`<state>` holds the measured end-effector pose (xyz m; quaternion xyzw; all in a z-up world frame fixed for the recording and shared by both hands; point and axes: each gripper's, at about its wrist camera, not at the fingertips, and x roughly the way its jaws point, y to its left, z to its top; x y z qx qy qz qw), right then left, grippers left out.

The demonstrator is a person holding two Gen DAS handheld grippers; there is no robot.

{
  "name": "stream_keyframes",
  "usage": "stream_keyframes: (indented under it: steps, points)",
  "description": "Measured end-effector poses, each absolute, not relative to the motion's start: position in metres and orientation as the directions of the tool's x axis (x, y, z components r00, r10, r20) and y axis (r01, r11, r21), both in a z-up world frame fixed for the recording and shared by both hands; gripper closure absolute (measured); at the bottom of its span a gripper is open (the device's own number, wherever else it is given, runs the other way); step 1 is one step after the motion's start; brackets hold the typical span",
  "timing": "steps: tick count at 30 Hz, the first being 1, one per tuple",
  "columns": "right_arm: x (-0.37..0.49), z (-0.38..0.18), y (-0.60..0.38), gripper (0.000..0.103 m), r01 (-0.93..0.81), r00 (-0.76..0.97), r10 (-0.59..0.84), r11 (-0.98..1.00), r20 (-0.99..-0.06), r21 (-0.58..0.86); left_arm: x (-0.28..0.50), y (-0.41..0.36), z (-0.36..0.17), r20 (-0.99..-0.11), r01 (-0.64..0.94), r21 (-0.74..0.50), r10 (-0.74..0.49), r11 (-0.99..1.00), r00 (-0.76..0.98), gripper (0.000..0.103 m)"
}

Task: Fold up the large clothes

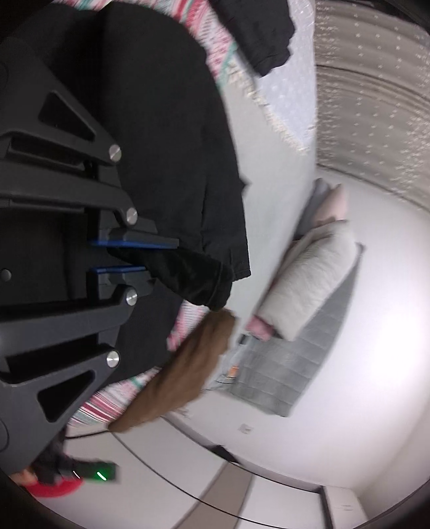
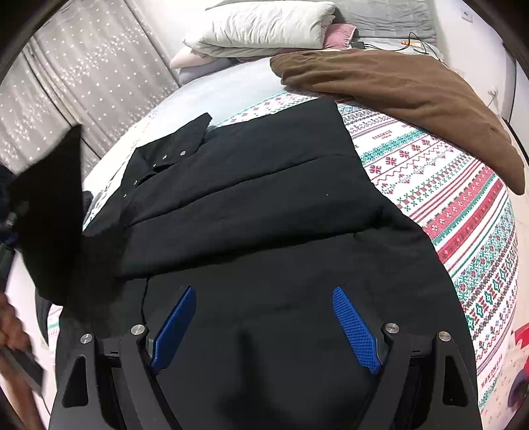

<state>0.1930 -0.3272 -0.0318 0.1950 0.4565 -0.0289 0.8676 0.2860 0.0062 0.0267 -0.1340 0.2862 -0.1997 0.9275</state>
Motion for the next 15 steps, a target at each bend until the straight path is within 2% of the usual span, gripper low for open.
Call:
stream_keyframes:
  steps: [1, 2, 4, 7, 8, 10, 15]
  points:
    - [0.194, -0.032, -0.327, 0.017, 0.226, 0.581, 0.126, 0.924, -0.804, 0.308, 0.289, -0.002, 0.013, -0.519, 0.301, -0.354, -0.454, 0.885, 0.724, 0.086]
    - [0.194, -0.033, -0.326, 0.017, 0.225, 0.579, 0.122, 0.926, -0.806, 0.302, 0.292, -0.01, 0.0, -0.567, 0.318, -0.351, -0.47, 0.881, 0.677, 0.07]
    - [0.195, -0.034, -0.326, 0.017, 0.228, 0.575, 0.115, 0.928, -0.81, 0.294, 0.294, -0.029, -0.018, -0.65, 0.347, -0.358, -0.499, 0.867, 0.573, 0.046]
    - [0.196, -0.034, -0.325, 0.017, 0.222, 0.574, 0.119, 0.93, -0.81, 0.294, 0.281, -0.04, -0.033, -0.696, 0.386, -0.336, -0.503, 0.859, 0.513, 0.04]
    - [0.196, -0.034, -0.325, 0.017, 0.22, 0.575, 0.118, 0.931, -0.81, 0.292, 0.273, -0.042, -0.031, -0.702, 0.398, -0.314, -0.493, 0.862, 0.513, 0.032]
    - [0.196, -0.034, -0.323, 0.017, 0.22, 0.574, 0.112, 0.933, -0.811, 0.285, 0.262, -0.042, -0.023, -0.701, 0.407, -0.288, -0.48, 0.867, 0.527, 0.023]
    - [0.195, -0.034, -0.323, 0.017, 0.215, 0.578, 0.116, 0.933, -0.808, 0.288, 0.247, -0.017, -0.008, -0.712, 0.365, -0.211, -0.399, 0.907, 0.578, 0.021]
